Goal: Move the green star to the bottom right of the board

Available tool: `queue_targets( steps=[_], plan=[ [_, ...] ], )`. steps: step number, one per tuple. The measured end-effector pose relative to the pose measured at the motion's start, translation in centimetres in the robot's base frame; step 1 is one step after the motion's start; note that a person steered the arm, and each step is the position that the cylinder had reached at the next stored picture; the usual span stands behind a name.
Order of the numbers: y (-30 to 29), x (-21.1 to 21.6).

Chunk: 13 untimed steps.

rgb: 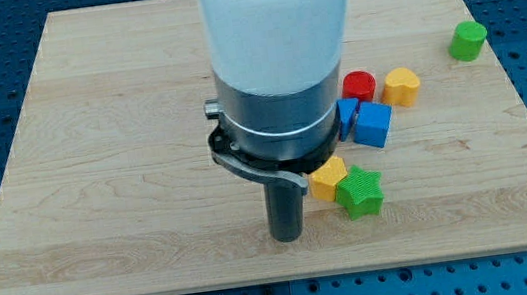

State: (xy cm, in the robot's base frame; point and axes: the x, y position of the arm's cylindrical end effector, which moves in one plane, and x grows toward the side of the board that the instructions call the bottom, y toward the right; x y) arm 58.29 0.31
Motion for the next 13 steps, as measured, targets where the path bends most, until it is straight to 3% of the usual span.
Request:
queue_targets(
  steps=[3,4,7,13],
  plan=[
    [0.7,-9.1],
    [0.9,-8.7],
    [1.0,0.3],
    [15.3,-2.3]
  ],
)
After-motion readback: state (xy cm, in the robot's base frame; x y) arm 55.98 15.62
